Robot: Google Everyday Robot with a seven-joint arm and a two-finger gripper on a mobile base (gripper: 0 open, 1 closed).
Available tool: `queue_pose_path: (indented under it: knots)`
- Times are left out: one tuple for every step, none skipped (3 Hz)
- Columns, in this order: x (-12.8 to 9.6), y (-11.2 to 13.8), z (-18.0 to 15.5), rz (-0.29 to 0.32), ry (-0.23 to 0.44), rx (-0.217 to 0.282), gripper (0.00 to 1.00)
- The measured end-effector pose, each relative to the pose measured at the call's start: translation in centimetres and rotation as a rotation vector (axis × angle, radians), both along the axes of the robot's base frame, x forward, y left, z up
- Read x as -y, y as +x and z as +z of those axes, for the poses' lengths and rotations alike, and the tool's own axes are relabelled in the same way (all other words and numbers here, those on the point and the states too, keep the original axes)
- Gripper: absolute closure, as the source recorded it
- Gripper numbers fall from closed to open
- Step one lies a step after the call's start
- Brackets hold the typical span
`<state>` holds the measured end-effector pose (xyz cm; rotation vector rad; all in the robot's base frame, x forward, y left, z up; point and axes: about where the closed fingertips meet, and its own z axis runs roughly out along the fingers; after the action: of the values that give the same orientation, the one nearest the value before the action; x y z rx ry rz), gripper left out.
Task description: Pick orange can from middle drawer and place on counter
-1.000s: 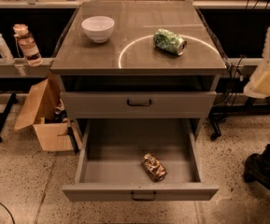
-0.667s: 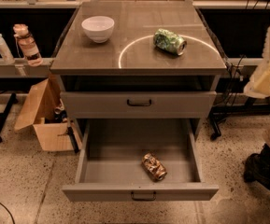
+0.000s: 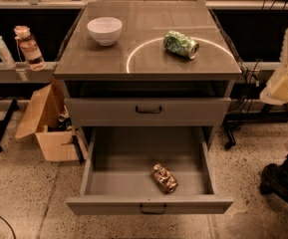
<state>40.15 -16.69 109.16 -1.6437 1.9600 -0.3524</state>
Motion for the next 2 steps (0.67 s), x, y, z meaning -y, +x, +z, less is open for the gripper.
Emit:
queue_pose_path:
  knots:
    - [0.0, 0.0, 0.0, 0.0, 0.0, 0.0, 0.0]
    - [0.0, 0.0, 0.0, 0.0, 0.0, 0.0, 0.0]
